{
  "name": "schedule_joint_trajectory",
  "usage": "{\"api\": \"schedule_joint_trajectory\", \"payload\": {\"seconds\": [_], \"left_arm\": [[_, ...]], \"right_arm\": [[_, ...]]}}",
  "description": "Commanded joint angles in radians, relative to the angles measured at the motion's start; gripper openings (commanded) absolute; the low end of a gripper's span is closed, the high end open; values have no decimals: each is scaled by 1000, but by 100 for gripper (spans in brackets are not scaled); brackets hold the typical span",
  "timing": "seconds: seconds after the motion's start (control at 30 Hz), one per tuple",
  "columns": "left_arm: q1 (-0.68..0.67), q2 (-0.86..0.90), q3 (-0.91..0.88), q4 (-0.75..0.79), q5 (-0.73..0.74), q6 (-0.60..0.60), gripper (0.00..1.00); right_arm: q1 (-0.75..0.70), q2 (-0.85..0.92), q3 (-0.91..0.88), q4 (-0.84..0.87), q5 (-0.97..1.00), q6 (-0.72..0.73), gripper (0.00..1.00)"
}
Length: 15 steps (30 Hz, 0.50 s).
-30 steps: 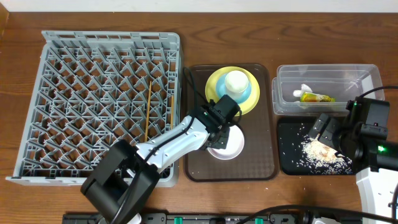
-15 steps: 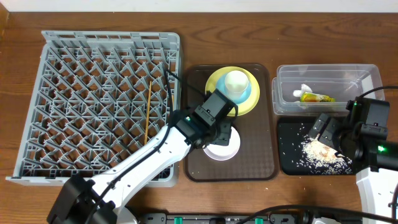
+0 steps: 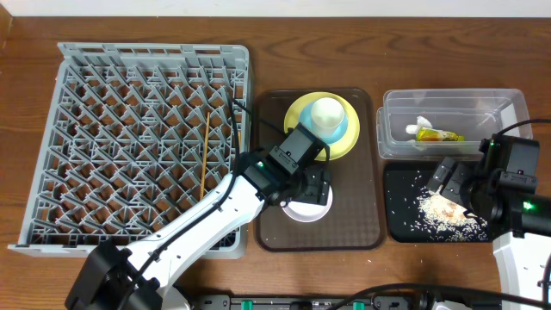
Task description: Sort waste into correct bins and load items into the dishwasher
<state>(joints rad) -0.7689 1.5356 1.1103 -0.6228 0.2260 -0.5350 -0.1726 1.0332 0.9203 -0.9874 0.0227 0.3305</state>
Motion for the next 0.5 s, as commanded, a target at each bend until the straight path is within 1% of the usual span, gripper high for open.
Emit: {"api": "schedule_joint_trajectory", "payload": {"seconds": [0.0,0.07,0.13,0.23,0.3,0.37,0.47], "left_arm": [[-3,8,-5,3,-10,-2,59],[-3,20,-13,2,-9,-2,52],[-12,37,-18,2,-9,-2,50],[-38,63,-21,3,-19,-2,50],[-60,76,-21,3,-53,-2,50],[-84,87,-21,3,-93,-2,50],[-136,108,-21,3,-192,-2,50]], "right_arm": [[-8,-5,9,-1,3,5,99],[-8,-5,9,-1,3,5,99],[-8,-5,9,0,3,5,99],[-8,-5,9,-1,3,5,99],[-8,-5,9,-1,3,5,99],[-8,-5,9,-1,3,5,99],[-8,-5,9,-1,3,5,99]]}}
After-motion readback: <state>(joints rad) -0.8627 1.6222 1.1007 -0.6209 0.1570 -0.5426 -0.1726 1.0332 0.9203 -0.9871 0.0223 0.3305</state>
